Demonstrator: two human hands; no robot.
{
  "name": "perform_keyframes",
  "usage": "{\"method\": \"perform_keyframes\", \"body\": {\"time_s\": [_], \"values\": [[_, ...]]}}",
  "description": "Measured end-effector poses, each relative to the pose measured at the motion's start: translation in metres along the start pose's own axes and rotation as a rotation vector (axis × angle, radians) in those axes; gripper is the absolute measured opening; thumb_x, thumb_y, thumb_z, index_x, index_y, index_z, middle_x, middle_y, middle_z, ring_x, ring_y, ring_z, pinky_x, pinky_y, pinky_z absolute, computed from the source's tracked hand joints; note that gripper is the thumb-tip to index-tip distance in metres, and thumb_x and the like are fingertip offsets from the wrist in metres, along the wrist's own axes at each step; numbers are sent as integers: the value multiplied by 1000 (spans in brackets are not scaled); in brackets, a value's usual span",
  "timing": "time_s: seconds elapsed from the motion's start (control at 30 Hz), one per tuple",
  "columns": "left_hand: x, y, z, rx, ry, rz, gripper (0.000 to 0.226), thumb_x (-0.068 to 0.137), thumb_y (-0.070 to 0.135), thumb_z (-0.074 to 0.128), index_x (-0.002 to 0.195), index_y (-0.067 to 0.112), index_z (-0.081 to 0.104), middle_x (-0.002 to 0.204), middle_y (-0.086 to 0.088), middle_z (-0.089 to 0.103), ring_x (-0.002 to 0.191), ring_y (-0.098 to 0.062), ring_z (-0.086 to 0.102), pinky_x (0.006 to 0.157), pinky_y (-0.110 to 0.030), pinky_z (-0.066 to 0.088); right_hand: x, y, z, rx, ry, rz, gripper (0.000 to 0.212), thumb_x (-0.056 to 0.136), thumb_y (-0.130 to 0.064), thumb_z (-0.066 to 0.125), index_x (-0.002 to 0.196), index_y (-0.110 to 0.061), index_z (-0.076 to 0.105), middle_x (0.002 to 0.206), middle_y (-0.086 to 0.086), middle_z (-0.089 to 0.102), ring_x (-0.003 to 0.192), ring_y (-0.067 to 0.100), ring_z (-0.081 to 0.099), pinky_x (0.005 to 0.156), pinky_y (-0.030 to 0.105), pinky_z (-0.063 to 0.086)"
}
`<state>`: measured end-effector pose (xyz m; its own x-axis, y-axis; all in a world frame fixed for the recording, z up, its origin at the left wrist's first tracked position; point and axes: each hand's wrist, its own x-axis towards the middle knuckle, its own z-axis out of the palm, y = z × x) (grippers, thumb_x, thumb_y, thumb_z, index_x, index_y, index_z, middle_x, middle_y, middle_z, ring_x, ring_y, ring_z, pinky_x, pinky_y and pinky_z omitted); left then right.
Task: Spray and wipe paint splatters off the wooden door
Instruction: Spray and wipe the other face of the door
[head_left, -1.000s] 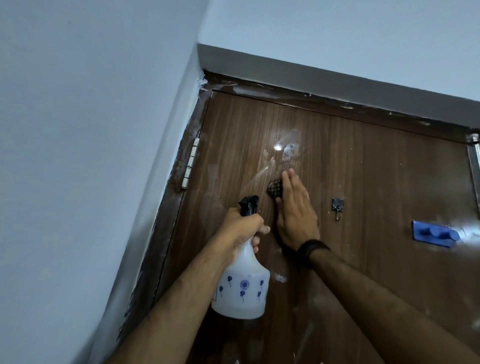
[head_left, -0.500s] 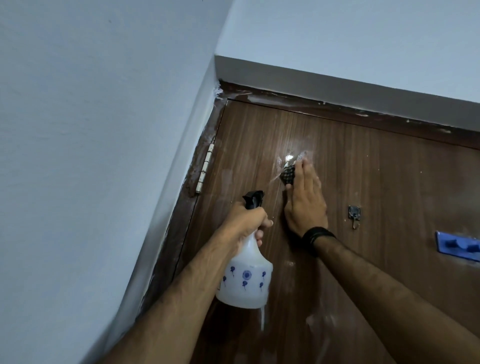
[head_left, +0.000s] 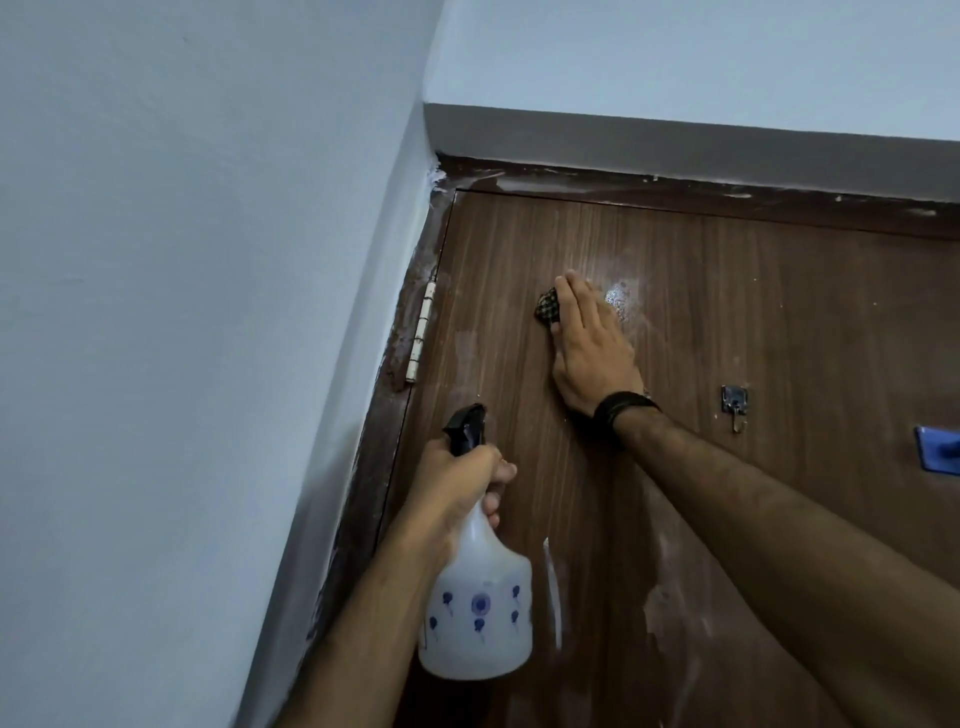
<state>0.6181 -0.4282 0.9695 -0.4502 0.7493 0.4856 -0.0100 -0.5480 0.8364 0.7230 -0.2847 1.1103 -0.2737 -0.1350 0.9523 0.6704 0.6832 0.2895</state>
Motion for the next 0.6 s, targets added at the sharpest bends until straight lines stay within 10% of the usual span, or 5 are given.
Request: {"method": "perform_keyframes", "body": {"time_s": [0.4, 0.6], "values": [[-18, 1, -17, -32, 61, 25, 16, 86, -1, 65, 83, 14, 66, 69, -3, 65, 43, -10, 47, 47, -27, 44, -115, -36, 11, 43, -223, -373, 75, 94, -10, 53, 158, -15, 16, 166, 3, 11, 153, 19, 5, 122, 39, 12], [-17, -5, -12, -1, 85, 46, 20, 91, 0, 60, 79, 15, 66, 49, 8, 62, 43, -9, 46, 47, -26, 44, -32, -28, 9, 50, -65, -61, 59, 101, -12, 44, 156, -11, 22, 164, 9, 18, 150, 27, 18, 121, 46, 23]]}}
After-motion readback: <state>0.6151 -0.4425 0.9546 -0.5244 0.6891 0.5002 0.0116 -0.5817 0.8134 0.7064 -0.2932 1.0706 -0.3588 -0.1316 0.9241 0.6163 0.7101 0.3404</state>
